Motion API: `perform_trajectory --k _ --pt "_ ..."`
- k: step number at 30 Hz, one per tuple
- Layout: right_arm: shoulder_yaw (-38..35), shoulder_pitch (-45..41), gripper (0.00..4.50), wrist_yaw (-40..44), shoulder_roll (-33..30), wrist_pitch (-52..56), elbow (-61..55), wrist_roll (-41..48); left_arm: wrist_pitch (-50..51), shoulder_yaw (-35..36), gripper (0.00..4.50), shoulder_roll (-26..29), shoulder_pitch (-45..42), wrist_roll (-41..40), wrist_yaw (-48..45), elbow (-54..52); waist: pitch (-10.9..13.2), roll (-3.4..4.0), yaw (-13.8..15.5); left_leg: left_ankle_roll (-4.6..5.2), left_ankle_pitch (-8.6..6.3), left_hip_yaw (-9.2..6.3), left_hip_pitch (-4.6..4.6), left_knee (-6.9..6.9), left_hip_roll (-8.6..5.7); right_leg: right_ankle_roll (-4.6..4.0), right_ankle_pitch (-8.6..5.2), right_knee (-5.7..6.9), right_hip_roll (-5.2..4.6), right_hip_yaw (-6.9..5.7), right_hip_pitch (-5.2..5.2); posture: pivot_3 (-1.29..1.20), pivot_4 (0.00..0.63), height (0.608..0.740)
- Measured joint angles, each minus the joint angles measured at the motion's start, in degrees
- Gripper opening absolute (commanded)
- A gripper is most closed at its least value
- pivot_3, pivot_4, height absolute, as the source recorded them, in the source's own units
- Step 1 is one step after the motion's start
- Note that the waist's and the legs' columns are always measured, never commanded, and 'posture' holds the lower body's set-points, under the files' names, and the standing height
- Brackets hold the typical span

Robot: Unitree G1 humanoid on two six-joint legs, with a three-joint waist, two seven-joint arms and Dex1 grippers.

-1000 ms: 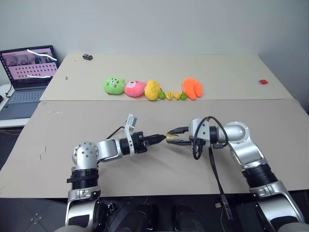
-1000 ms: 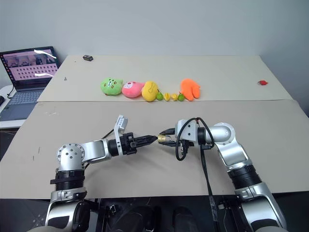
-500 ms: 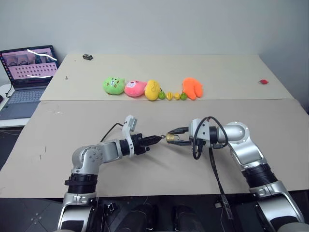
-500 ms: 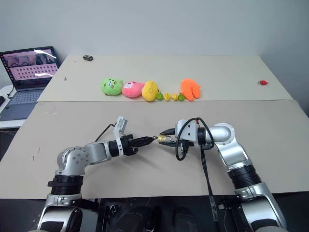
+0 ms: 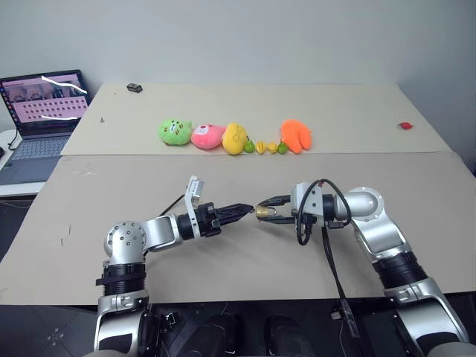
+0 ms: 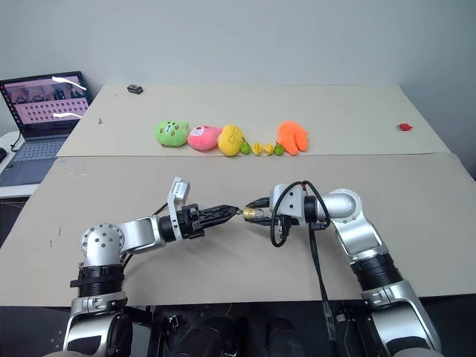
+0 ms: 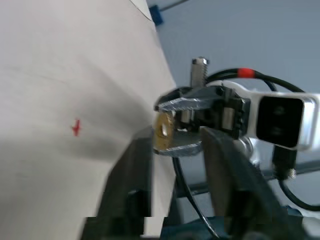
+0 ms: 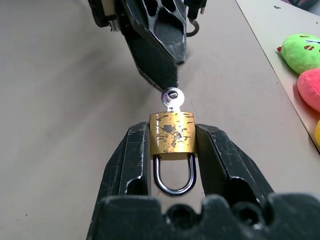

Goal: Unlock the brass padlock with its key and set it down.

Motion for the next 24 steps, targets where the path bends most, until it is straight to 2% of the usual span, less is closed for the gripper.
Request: perform_trajectory --k 24 --pt "0.0 0.0 0.93 0.0 0.0 0.0 0.0 0.0 -0.4 0.6 1.96 -1.8 -1.3 -0.3 3.3 2.8 0.0 0.00 0.0 0.00 0.00 0.00 0.00 0.00 0.00 0.00 0.00 -0.01 0.00 0.01 0.00 0.00 0.150 0.740"
